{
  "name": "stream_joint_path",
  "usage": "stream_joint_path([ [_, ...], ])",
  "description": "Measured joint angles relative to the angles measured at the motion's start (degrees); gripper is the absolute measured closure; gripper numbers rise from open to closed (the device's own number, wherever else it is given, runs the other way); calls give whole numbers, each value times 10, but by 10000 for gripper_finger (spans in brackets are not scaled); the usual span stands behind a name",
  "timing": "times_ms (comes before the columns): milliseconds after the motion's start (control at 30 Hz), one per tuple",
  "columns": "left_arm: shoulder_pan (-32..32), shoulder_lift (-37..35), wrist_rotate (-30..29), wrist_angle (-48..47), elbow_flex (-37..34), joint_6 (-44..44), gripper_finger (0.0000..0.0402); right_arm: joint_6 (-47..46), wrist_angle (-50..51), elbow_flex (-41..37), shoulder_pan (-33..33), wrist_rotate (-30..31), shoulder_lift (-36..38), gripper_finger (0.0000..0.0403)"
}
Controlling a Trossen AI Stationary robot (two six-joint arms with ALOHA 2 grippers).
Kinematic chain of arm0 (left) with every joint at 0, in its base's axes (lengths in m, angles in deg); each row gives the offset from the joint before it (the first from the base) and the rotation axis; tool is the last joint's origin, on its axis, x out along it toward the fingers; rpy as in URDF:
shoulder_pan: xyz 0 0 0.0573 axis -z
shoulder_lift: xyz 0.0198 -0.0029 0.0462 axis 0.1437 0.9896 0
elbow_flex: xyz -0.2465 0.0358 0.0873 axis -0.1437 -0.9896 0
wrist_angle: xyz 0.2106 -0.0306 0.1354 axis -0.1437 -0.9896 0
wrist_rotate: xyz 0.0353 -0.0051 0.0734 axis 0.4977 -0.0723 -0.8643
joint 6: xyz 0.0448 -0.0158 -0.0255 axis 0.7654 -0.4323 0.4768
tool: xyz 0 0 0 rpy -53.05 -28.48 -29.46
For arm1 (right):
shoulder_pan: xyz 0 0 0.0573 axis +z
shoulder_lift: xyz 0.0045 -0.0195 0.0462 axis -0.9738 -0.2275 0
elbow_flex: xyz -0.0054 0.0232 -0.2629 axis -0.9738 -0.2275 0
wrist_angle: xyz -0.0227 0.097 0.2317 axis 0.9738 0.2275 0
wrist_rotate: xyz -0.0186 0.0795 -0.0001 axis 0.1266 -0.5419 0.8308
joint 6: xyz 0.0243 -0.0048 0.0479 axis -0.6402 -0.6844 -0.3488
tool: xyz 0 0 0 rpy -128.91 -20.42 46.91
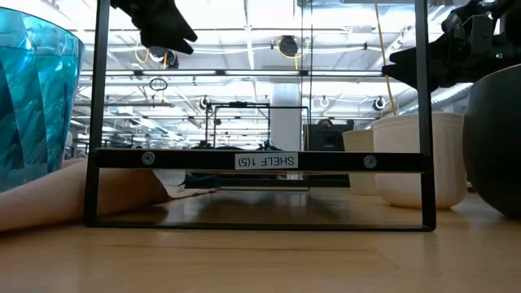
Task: Stack small to large cups/mugs on shelf
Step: Put the transparent glass on the shelf
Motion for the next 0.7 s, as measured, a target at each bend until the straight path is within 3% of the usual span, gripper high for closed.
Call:
stream_joint_path([
  [267, -25, 36, 42, -39, 0, -14, 156, 1, -1, 0, 0, 0, 0, 161],
  [700, -34, 103, 56, -132, 0, -26, 158, -1, 0, 0, 0, 0, 0, 161],
])
